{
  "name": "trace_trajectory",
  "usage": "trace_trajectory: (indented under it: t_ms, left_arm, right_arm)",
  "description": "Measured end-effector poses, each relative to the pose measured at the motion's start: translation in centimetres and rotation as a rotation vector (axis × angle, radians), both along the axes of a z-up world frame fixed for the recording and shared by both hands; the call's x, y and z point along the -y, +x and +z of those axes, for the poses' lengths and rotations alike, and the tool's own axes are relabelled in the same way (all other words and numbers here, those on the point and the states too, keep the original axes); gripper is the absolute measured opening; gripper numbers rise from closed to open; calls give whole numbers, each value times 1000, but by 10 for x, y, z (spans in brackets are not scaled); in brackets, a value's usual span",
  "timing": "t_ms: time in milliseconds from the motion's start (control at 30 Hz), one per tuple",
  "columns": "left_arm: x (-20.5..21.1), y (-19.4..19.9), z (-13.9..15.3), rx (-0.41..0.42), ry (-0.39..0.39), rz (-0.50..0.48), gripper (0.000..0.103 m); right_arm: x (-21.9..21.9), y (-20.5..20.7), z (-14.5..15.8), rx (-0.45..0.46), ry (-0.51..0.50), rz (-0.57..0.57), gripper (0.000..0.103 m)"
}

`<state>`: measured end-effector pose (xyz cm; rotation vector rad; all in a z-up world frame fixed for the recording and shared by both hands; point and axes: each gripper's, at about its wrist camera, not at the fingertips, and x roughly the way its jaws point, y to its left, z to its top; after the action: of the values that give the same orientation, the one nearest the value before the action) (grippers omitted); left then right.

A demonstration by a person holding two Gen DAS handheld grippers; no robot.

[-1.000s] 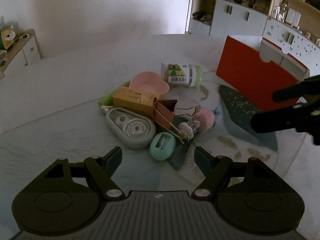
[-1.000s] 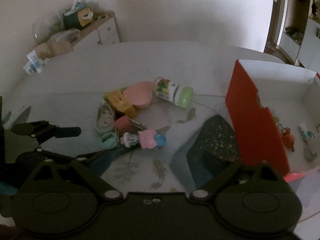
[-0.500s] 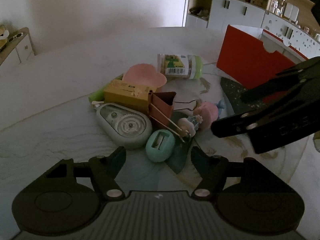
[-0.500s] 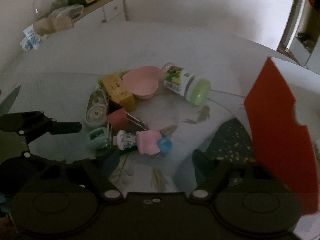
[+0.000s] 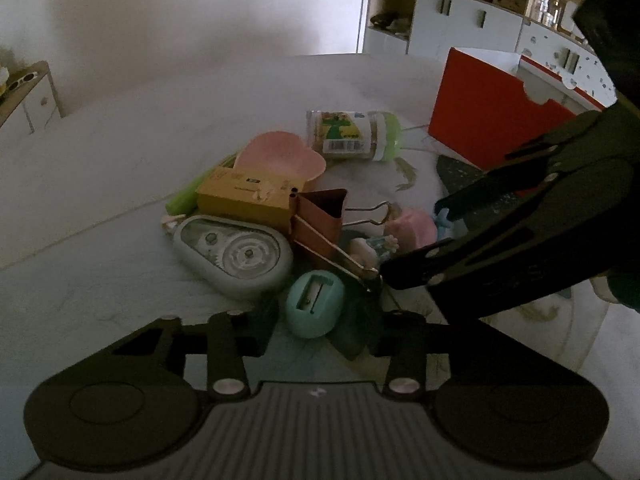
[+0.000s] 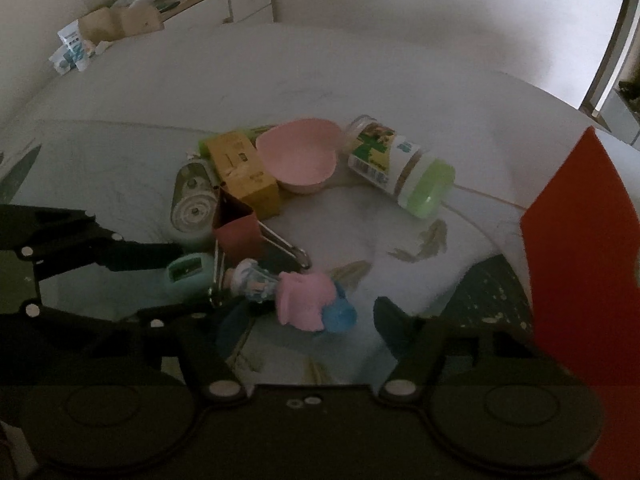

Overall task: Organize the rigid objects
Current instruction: 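Grasp the pink-and-blue toy with the right tool while the left tool grasps the teal sharpener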

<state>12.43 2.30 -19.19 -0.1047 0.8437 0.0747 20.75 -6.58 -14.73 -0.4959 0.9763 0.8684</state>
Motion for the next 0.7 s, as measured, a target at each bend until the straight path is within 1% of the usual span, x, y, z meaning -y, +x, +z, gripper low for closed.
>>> trace_trajectory:
  t_ms: [100,133,200,267,367,467,700]
  left_arm:
    - [1,1,0,1,6,-7,36]
    - [1,2,0,0,8,-8,35]
    - [1,2,0,0,12,-7,33]
    - [0,2,1,-1,9,-6,33]
    - [1,1,1,-3,9,-3,32]
    - [1,1,1,-7,14,-1,32]
    - [-1,-5,3,-20,-9,20,32]
  right_arm:
    - [-2,1,-1,-6,5,13,59]
    - [-2,1,-2,-12,5,16,55]
    - [-2,3,-3,-22,7,14,50]
    - [0,3,-3,-24,7,7,41]
    - [3,4,-2,-37,17,-5,41]
    - [6,2,-1,-29,19,-17,41]
    - [21,-7,10,-21,58,-66,40]
